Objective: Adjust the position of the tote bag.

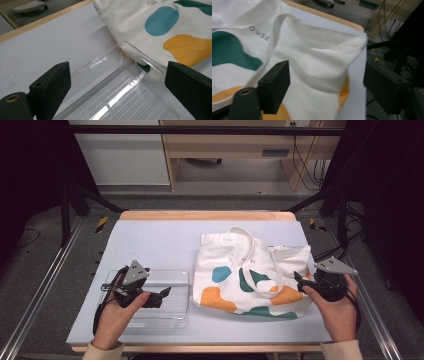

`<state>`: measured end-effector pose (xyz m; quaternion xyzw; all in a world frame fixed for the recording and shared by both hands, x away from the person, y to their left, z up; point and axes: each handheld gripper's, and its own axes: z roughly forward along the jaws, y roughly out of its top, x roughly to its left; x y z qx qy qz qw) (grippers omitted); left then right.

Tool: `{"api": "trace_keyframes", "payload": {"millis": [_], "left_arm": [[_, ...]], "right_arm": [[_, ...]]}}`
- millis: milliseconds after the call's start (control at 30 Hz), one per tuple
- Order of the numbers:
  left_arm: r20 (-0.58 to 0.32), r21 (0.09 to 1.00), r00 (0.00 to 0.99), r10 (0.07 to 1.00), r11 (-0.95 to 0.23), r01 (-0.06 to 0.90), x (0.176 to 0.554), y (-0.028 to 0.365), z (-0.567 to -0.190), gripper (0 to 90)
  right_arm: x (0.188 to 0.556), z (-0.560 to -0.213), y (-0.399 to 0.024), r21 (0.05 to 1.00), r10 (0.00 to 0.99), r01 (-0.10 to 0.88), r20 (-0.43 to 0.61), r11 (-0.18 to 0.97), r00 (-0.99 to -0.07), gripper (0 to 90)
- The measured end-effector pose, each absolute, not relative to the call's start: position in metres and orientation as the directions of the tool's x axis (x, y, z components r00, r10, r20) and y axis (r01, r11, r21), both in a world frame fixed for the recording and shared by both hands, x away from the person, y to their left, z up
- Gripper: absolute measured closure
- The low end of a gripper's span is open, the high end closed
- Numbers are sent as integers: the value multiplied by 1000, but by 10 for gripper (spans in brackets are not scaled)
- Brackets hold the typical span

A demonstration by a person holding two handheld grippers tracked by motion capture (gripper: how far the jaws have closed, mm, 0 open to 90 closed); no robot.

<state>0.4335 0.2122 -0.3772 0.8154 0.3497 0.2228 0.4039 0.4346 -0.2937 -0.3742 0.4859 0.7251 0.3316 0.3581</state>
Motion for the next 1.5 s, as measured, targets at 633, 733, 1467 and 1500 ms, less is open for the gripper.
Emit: {"api": "trace_keyframes", "payload": {"millis": [633,733,1467,1500], "left_arm": [[101,816,691,716,-457,353,428,196,-371,68],[109,812,705,700,-473,344,427,190,-371,68],[145,802,772,619,-531,274,446,123,-351,72],[144,801,776,614,-533,273,450,118,-350,74]], "right_arm": [[536,-399,-331,754,955,639,53,154,-293,206],[537,-401,-327,774,954,620,75,128,-291,349],[439,-371,-279,923,934,359,1,137,-358,787],[437,-371,-277,923,930,355,-6,146,-366,787]]}}
